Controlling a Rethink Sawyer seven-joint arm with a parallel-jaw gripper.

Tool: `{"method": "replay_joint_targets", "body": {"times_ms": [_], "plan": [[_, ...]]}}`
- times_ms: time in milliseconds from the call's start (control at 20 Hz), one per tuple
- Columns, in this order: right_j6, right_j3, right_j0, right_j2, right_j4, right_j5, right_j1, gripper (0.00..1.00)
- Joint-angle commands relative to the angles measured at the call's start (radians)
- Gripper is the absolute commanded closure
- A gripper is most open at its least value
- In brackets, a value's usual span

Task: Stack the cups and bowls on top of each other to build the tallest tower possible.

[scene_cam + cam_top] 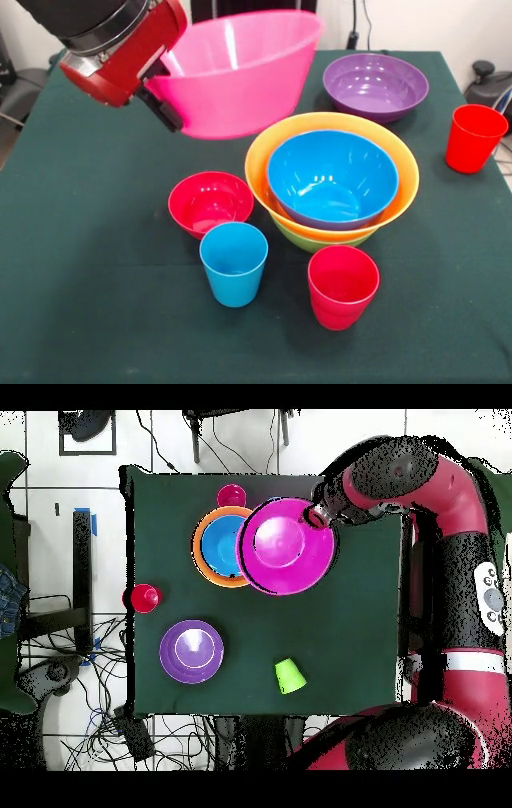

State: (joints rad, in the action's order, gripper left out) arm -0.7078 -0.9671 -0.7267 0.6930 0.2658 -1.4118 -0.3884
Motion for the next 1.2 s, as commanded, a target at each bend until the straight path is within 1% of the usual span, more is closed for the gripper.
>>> {"method": "replay_joint_targets", "body": {"times_ms": [50,150,250,400,550,700,800,900,950,1000,1050,1150,1200], "plan": [[-0.263,-0.076,0.029,-0.063,-0.027,0.205,0.04,1.0],[-0.293,-0.087,0.036,-0.086,-0.024,0.263,0.051,1.0],[-0.312,-0.069,0.05,-0.105,-0.018,0.292,0.072,1.0],[-0.336,-0.042,0.072,-0.125,-0.019,0.299,0.094,1.0],[-0.36,-0.047,0.087,-0.142,-0.024,0.302,0.09,1.0],[-0.399,-0.011,0.118,-0.159,-0.026,0.282,0.101,1.0],[-0.451,0.011,0.145,-0.178,-0.03,0.241,0.099,1.0],[-0.498,0.043,0.175,-0.21,-0.027,0.143,0.091,1.0],[-0.527,0.085,0.201,-0.236,-0.02,0.024,0.088,1.0],[-0.539,0.096,0.211,-0.248,-0.019,-0.027,0.082,1.0],[-0.577,0.112,0.226,-0.263,-0.023,-0.098,0.074,1.0],[-0.669,0.119,0.245,-0.278,-0.045,-0.107,0.07,1.0],[-0.644,0.113,0.243,-0.268,-0.048,-0.122,0.064,1.0]]}}
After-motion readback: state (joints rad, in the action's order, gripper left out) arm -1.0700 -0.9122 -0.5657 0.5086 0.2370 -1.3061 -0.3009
